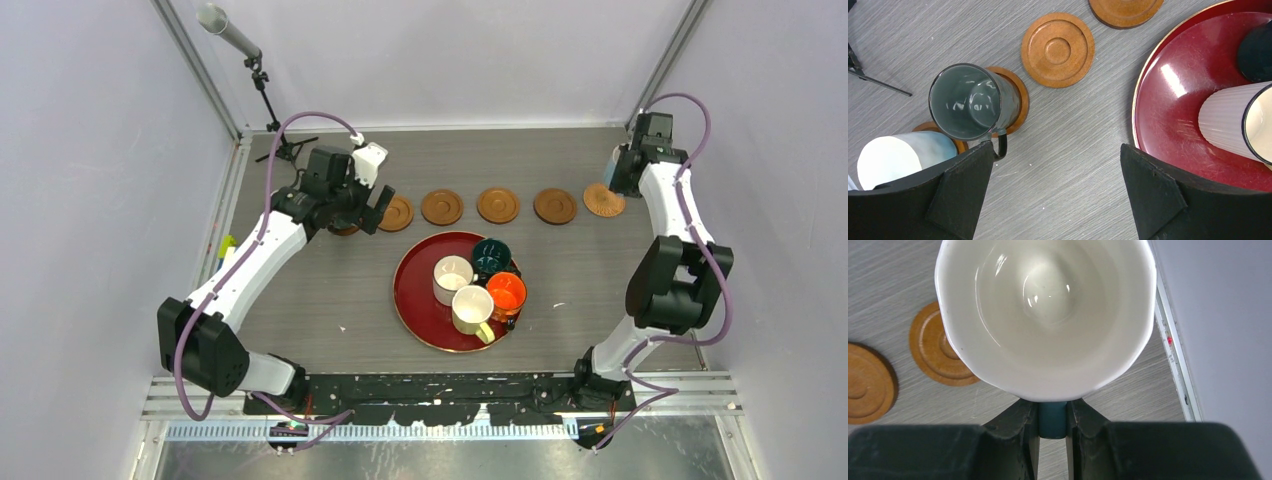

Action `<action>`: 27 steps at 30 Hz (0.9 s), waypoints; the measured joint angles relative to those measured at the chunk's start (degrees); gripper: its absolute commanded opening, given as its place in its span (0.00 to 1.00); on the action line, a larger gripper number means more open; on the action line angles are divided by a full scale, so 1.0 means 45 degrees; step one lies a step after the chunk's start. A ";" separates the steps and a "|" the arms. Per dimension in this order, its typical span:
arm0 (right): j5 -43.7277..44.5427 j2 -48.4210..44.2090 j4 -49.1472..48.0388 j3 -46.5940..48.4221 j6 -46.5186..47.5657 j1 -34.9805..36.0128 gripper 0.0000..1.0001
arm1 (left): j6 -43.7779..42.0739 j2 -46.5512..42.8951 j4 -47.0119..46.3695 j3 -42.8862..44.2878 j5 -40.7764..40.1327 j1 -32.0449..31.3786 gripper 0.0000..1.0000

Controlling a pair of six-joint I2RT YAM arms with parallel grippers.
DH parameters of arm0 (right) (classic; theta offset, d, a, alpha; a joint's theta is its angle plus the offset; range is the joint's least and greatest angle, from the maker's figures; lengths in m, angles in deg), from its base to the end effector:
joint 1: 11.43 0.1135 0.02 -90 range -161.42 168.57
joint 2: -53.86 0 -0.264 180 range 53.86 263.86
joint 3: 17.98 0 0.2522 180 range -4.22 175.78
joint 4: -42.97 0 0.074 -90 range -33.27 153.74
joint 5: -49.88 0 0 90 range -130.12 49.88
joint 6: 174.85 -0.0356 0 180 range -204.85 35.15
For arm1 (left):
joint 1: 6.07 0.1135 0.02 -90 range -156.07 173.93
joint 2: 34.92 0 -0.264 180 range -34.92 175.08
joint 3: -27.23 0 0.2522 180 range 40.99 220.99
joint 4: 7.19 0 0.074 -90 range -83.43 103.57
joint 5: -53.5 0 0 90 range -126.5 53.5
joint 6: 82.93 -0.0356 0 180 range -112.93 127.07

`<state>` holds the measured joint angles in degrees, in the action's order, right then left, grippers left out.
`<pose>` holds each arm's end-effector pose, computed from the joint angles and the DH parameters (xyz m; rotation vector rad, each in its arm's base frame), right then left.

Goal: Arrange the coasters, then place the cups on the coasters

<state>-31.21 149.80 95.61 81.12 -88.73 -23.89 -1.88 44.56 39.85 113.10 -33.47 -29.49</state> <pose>0.3602 -0.0852 0.3070 0.4155 2.4011 -0.2565 0.2796 -0.1232 0.3298 0.6640 2.1879 -0.1923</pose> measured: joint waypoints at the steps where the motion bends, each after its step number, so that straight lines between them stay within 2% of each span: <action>1: -0.0024 0.0189 -0.0010 0.0000 0.0000 -0.0063 0.01 | 0.0000 0.0000 0.0000 0.0000 0.0005 0.0015 1.00; 17: -0.0243 0.2977 -0.1297 0.0646 0.0573 -0.0170 0.00 | -0.0034 0.0000 0.0000 0.0000 0.0000 0.0160 1.00; 27: -0.0223 0.3604 -0.1632 0.1137 0.0738 -0.0170 0.01 | -0.0063 0.0000 0.0000 0.0000 0.0005 0.0214 1.00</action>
<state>-32.22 166.02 88.26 86.24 -85.41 -24.66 -2.16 44.56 39.85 113.10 -33.45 -28.53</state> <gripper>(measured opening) 0.252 0.996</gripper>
